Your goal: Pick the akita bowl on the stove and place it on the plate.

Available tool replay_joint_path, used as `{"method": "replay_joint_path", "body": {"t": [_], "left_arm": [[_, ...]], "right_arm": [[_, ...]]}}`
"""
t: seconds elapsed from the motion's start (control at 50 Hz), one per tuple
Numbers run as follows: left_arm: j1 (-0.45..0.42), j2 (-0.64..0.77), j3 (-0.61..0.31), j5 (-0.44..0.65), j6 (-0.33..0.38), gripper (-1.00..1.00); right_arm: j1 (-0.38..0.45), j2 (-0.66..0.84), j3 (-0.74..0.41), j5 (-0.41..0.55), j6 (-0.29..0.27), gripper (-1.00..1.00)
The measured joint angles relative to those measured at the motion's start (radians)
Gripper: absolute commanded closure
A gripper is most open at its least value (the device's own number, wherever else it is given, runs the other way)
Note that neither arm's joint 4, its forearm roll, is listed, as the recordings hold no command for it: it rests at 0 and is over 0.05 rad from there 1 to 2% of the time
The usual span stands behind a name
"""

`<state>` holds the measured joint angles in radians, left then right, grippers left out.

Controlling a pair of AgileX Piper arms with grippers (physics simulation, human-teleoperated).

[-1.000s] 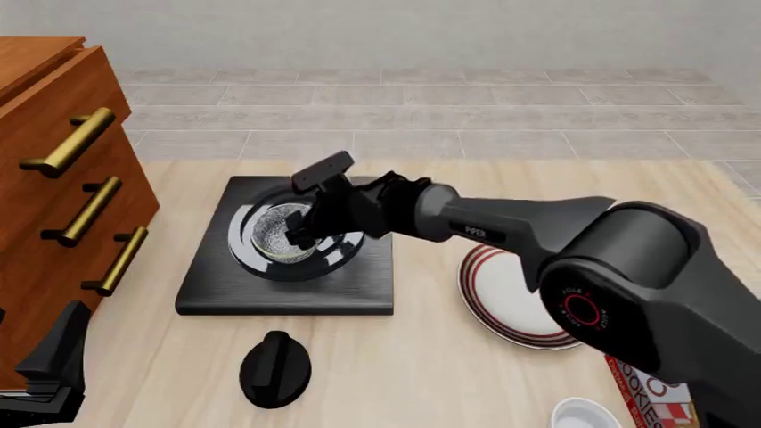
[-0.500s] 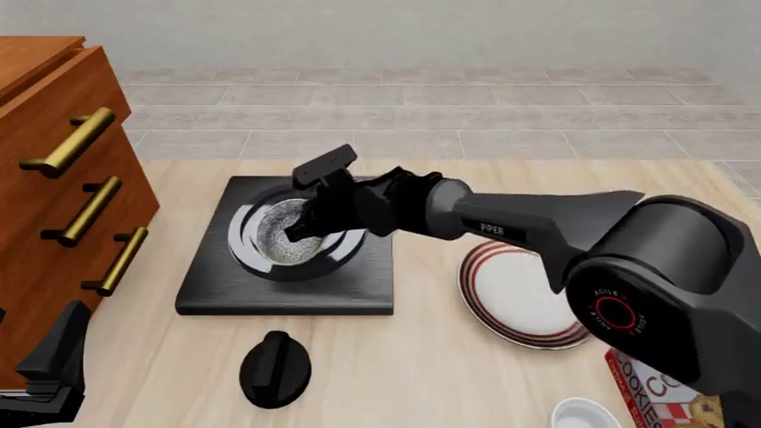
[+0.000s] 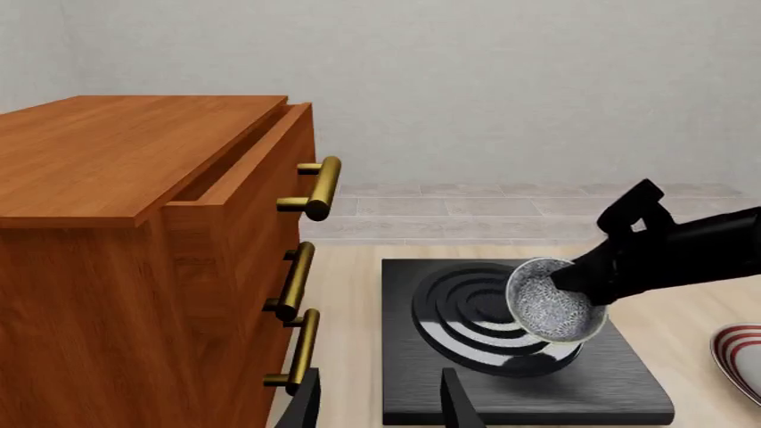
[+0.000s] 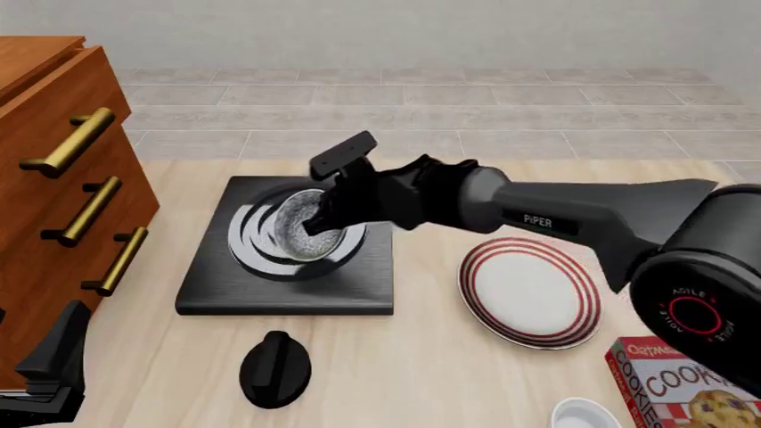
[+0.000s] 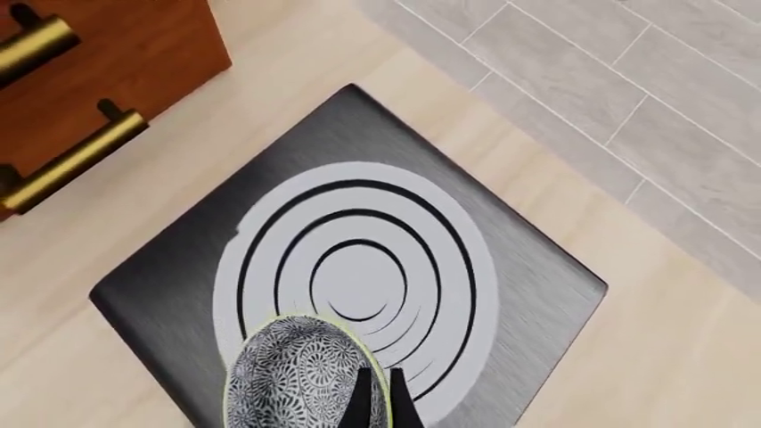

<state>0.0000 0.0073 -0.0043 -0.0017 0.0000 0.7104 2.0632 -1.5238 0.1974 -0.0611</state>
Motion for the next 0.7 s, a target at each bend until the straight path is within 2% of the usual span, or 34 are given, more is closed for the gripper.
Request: {"method": "replay_joint_path", "body": {"t": [0.7], "left_arm": [[0.000,0.000,0.000,0.000,0.000,-1.00]], "right_arm": [[-0.048,-0.203,0.201,-0.043,0.017,1.00]]}}
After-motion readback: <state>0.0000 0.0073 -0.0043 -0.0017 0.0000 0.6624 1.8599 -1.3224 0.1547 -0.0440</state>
